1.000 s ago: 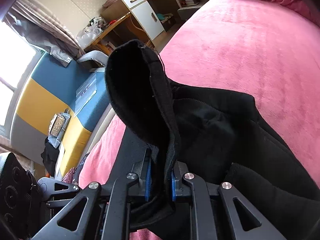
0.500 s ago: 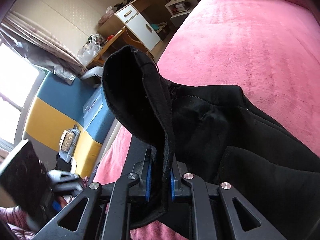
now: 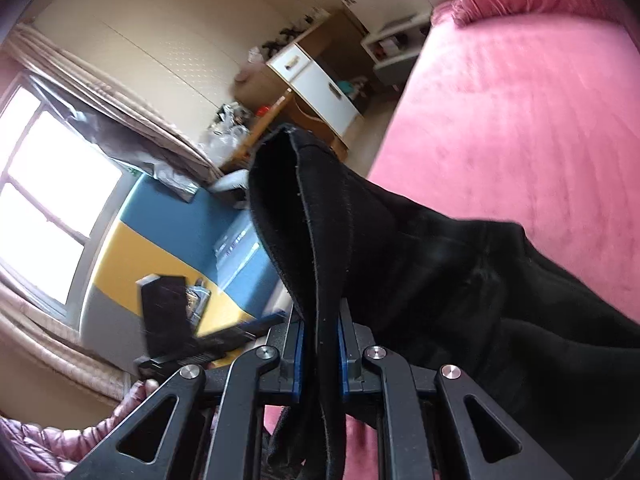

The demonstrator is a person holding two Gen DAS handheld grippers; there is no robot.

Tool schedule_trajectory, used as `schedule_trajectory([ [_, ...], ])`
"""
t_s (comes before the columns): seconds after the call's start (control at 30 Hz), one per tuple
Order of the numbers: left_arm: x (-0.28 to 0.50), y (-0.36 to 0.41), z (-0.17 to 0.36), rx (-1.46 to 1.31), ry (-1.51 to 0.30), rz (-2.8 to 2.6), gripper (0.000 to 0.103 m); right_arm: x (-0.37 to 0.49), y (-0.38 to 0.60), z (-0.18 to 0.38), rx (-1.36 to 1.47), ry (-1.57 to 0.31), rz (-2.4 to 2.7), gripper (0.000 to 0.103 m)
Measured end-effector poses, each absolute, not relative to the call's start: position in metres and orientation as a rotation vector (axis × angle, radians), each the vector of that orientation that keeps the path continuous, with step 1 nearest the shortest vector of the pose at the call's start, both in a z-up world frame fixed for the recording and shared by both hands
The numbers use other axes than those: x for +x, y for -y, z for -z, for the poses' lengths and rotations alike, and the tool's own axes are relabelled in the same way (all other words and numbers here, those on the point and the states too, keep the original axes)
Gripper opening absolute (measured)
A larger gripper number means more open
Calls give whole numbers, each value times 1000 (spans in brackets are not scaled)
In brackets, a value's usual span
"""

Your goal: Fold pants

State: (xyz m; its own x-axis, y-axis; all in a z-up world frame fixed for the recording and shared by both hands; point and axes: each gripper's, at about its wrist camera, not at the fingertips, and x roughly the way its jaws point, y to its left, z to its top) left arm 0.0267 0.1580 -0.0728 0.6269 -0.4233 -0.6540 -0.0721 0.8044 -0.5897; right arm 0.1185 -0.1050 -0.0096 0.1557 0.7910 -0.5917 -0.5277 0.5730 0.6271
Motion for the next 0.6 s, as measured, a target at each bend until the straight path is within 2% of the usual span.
schedule_trajectory([
  [0.33,56,-105,58,-589,-843,319,33,106,164,-38,437,-925,-884,13],
  [0.6,83,-48,49,-469,-870,431,33,101,260,-16,612,-902,-694,13],
])
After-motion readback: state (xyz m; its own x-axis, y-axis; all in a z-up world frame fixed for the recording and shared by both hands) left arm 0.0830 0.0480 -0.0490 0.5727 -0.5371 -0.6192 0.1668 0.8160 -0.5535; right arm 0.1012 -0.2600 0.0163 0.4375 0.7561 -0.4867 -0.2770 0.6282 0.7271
